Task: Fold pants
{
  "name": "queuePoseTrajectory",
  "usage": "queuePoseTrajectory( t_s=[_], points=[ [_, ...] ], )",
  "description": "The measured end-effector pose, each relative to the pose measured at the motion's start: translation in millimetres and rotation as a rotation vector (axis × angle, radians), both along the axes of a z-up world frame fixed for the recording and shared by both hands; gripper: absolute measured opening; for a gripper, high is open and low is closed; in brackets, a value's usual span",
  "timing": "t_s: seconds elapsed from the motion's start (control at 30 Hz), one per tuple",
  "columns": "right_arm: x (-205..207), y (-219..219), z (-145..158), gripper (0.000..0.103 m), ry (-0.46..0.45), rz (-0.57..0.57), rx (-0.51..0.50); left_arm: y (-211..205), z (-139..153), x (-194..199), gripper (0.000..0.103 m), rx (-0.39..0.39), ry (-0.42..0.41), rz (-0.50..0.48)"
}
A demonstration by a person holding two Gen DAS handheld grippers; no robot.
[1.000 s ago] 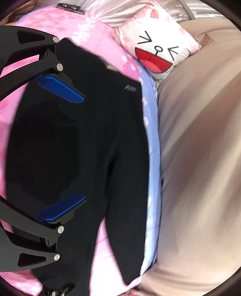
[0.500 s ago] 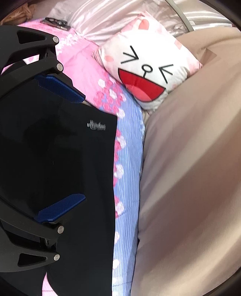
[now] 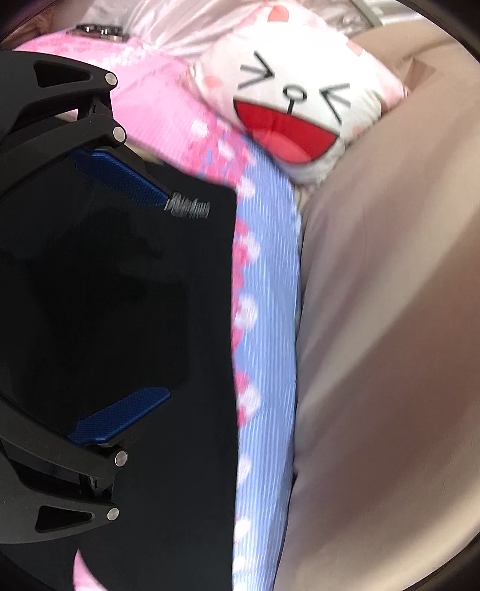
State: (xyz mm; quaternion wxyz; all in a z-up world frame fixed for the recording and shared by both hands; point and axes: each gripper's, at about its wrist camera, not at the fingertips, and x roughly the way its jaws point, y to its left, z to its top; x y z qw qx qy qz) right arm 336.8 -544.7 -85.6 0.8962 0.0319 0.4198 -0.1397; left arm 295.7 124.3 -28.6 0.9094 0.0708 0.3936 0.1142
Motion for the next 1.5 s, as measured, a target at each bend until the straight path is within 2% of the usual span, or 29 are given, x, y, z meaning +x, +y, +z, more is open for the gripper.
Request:
queuePoseTrajectory(
  t_s=[0.1,0.2,0.3,0.4,0.53,0.73,0.83,1.07,1.2,1.3,1.37,1.4,1.43,1.47,1.5],
  points=[
    [6.7,1.7,-12.8,0.098,0.033,0.030,0.010,31.5,4.4,13.4,0.097,0.042,-0.020,0.060],
    [7.3,2.4,-19.9,0.098,0.007,0.042,0.029,72.9,7.0,37.0,0.097,0.000,-0.011,0.096],
    [6.8,-1.6,-25.1,0.098,-0.002,0.047,0.080,104.8,3.6,63.5,0.097,-0.043,-0.012,0.083],
    [6.0,-6.0,-28.6,0.098,-0.002,0.047,0.124,128.8,-13.8,96.3,0.097,-0.068,0.049,0.077],
    [7.6,-8.8,-30.9,0.098,0.000,0.047,0.120,147.3,-45.3,123.7,0.097,-0.119,0.158,0.095],
    [10.9,-13.3,-31.7,0.098,0.005,0.040,0.103,144.1,-62.9,130.7,0.093,-0.167,0.174,0.086],
    [9.0,-6.0,-29.0,0.098,0.002,0.037,0.111,147.9,-61.6,132.1,0.093,-0.227,0.171,0.106],
    [7.2,-12.1,-23.9,0.098,-0.020,0.064,0.137,146.1,-51.9,122.6,0.094,-0.211,0.150,0.120],
    [18.8,-9.6,-26.3,0.098,0.009,0.093,0.093,140.4,-54.2,121.6,0.094,-0.173,0.161,0.104],
    [24.6,-6.7,-24.8,0.098,-0.002,0.099,0.089,143.7,-54.7,122.6,0.096,-0.210,0.152,0.117],
    [26.8,-2.3,-23.0,0.092,-0.013,0.118,0.079,146.9,-58.1,126.6,0.097,-0.244,0.160,0.127],
    [27.5,1.5,-20.8,0.077,-0.022,0.140,0.077,148.2,-59.4,129.7,0.095,-0.254,0.166,0.129],
    [28.9,2.3,-18.8,0.070,-0.027,0.140,0.072,149.6,-60.1,133.1,0.091,-0.267,0.177,0.132],
    [29.4,2.8,-17.9,0.066,-0.028,0.136,0.067,150.4,-60.2,134.7,0.081,-0.273,0.180,0.137],
    [29.6,3.2,-16.3,0.055,-0.029,0.140,0.076,150.5,-59.1,135.4,0.076,-0.277,0.181,0.138]
  ],
)
